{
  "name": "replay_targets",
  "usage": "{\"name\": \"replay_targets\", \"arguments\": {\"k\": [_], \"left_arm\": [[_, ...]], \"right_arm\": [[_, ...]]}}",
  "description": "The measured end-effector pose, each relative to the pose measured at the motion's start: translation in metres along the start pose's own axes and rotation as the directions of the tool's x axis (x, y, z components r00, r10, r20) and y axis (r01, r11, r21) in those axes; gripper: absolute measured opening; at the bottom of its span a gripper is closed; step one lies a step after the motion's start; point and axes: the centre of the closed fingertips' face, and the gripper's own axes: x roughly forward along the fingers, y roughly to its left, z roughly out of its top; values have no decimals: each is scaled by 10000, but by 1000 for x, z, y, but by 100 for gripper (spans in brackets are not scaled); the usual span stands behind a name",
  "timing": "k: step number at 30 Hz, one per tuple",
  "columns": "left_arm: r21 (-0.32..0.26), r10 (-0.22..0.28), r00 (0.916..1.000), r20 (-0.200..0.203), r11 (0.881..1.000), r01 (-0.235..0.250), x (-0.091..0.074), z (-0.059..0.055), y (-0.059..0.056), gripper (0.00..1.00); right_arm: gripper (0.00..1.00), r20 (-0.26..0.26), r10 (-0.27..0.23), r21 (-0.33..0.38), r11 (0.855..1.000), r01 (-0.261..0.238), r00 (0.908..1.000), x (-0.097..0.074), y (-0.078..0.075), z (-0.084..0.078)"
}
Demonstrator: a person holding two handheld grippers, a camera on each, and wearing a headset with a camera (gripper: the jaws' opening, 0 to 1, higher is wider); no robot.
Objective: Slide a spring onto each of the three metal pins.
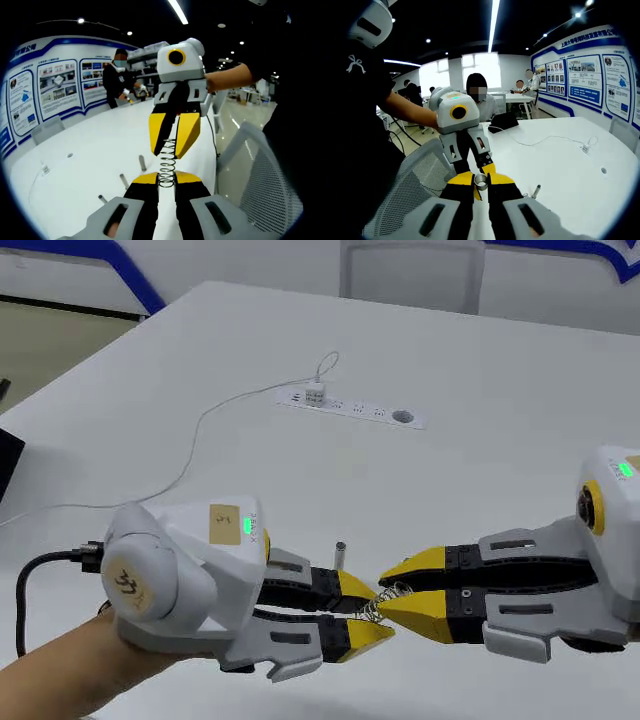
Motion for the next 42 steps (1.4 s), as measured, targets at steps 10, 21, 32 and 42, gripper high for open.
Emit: {"name": "replay_targets", "arguments": {"k": [10, 21, 32, 42], "left_arm": [[-328, 597, 9982, 68, 9977, -595, -10, -2, 14, 23], [-926, 1294, 9916, -42, 9873, -1293, -30, -14, 28, 44], [-1434, 2226, 9747, -204, 9642, -2232, -50, -28, 50, 61], [-1865, 2738, 9614, -276, 9435, -2740, -62, -36, 65, 68]], "right_arm": [[10, 1, -345, -48, 9994, 345, 9994, 3, -11, 9], [10, -470, -900, -252, 9957, 889, 9948, -4, -32, 2], [11, -1335, -2035, 51, 9785, 2060, 9699, -15, -76, -17], [11, -2416, -3214, 124, 9424, 3341, 9156, -25, -114, -39]]}}
